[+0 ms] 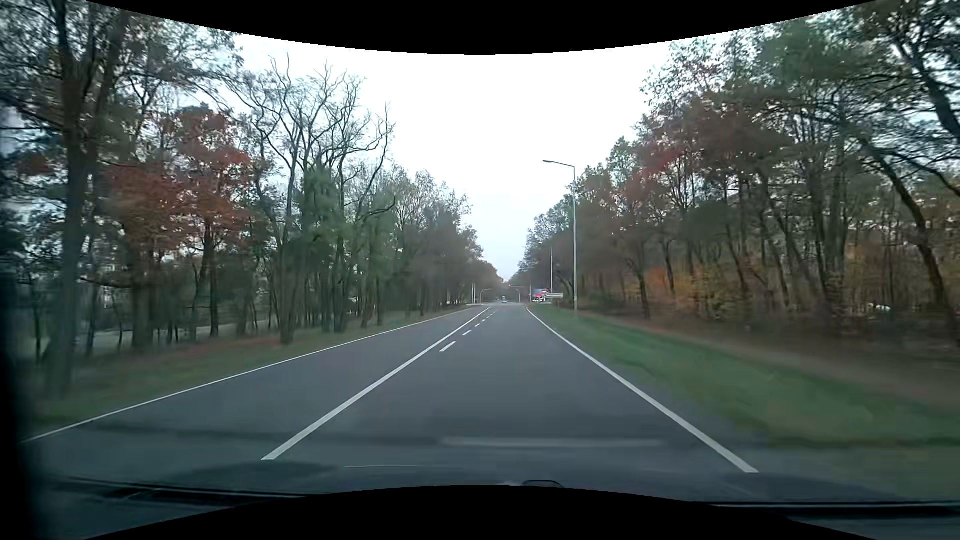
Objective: Follow the waypoints while adhering to traffic rules and regulations
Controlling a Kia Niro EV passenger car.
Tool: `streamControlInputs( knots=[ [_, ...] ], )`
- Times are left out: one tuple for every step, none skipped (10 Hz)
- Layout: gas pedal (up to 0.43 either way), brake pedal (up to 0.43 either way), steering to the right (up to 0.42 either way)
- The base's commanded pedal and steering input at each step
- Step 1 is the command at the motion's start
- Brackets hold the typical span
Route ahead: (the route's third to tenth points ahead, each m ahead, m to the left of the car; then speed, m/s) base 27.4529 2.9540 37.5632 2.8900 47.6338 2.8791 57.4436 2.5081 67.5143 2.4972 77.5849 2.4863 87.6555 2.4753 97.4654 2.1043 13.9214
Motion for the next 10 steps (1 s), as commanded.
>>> streamControlInputs(
  knots=[
    [0.039,0.0,0.0],
    [0.028,0.0,0.0],
    [0.028,0.0,0.0],
    [0.028,0.0,0.0],
    [0.02,0.0,0.001],
    [0.008,0.0,0.001],
    [0.0,0.0,0.002],
    [0.0,0.0,0.002],
    [0.0,0.0,0.002],
    [0.0,0.0,0.003]
  ],
)
